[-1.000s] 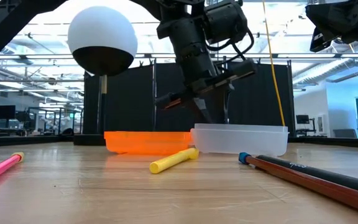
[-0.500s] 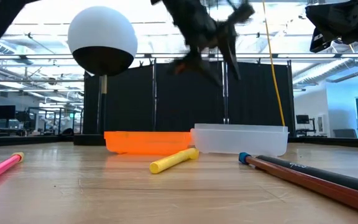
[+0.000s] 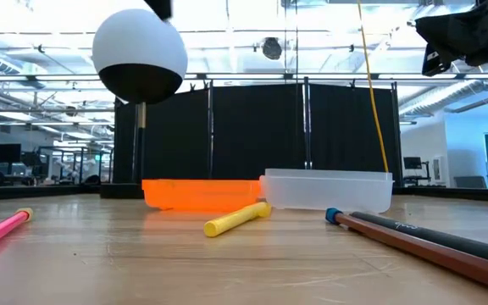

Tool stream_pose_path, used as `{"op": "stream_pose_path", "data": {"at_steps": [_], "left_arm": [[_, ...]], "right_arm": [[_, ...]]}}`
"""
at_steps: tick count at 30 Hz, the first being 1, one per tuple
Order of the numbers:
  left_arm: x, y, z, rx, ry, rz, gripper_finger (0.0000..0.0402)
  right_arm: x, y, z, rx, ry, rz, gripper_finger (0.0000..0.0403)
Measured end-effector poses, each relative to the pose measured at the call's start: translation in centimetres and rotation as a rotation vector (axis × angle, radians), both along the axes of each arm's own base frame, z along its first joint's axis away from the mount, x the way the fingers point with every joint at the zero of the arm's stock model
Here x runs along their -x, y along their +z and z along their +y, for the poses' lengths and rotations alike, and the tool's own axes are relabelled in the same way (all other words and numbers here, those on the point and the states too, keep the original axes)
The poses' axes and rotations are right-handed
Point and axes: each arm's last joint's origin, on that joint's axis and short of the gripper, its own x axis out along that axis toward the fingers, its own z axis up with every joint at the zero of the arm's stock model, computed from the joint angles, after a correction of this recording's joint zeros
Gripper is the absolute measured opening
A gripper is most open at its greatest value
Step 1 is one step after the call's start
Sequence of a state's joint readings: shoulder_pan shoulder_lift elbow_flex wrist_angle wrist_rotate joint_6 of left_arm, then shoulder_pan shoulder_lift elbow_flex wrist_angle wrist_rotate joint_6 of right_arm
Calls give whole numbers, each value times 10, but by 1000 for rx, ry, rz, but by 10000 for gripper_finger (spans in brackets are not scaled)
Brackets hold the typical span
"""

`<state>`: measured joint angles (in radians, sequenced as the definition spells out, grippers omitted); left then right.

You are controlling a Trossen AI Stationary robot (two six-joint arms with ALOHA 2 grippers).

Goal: Pick & place school supplies into a supply box
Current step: Put the pink pencil into the orange supply box

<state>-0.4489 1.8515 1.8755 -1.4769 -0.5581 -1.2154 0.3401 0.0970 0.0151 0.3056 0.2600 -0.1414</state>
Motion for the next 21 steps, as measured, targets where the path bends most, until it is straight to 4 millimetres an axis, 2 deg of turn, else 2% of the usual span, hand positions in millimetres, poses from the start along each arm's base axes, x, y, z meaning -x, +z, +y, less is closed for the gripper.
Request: {"op": "stream_pose_path", "data": {"at_steps": [5,8,12,15,21], "left_arm": [[37,12,-33,-70,-96,-100,6],[52,20,-36,-86,-140,-178,4],[63,18,-32,-120,-176,-258,6],[65,7,-25,-137,-237,-294,8],[56,-40,-12,-44,-390,-355,5]], "right_arm": [[0,-2,0,-52,12,27,0],[0,-3,0,-86,19,35,0],[-1,-3,0,-123,26,42,0],[-1,-4,0,-143,29,49,0],[-1,-4,0,-141,29,52,0]]}}
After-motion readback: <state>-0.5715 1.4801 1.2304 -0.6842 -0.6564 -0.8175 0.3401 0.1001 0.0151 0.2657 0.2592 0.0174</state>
